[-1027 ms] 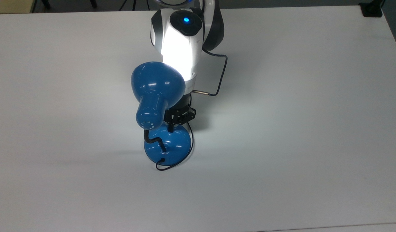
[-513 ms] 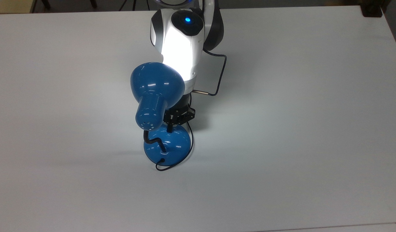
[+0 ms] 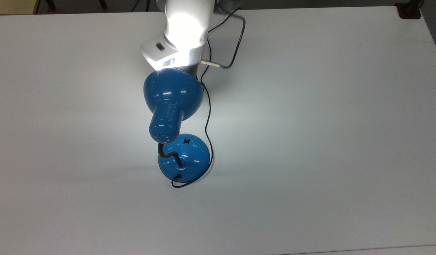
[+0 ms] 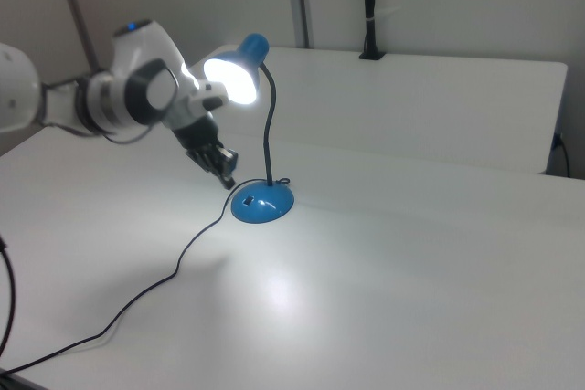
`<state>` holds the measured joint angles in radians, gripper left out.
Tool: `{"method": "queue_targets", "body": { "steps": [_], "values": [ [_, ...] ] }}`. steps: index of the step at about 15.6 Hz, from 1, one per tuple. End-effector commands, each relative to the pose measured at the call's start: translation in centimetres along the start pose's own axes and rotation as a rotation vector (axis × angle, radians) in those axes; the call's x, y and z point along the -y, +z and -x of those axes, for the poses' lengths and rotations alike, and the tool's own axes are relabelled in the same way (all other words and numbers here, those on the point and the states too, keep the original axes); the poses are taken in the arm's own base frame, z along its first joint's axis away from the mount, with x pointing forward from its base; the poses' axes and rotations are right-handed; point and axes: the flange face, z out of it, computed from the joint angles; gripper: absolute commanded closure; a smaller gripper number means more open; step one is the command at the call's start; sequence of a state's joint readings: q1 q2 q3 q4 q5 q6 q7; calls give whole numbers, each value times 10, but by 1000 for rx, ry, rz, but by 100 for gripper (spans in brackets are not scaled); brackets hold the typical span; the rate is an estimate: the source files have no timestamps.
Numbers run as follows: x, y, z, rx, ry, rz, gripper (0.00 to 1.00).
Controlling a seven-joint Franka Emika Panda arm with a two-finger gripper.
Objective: Turn on the lamp
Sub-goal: 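Lift the gripper up and away from the lit lamp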
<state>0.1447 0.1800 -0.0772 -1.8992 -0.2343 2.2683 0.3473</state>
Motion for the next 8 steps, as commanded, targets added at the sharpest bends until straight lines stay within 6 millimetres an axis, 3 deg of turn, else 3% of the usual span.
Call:
{"method": "queue_targets", "body": {
  "steps": [1, 3, 4, 5, 6, 8],
  "values": [
    [-26, -65, 32, 147, -92, -105, 100],
    [-44, -96, 29, 240, -149, -111, 99],
    [-51, -110, 27, 276, -180, -111, 82],
    [-63, -121, 26, 294, -207, -114, 52],
    [-75, -131, 24, 299, -222, -118, 4],
    [-81, -148, 23, 300, -225, -110, 0]
  ]
}}
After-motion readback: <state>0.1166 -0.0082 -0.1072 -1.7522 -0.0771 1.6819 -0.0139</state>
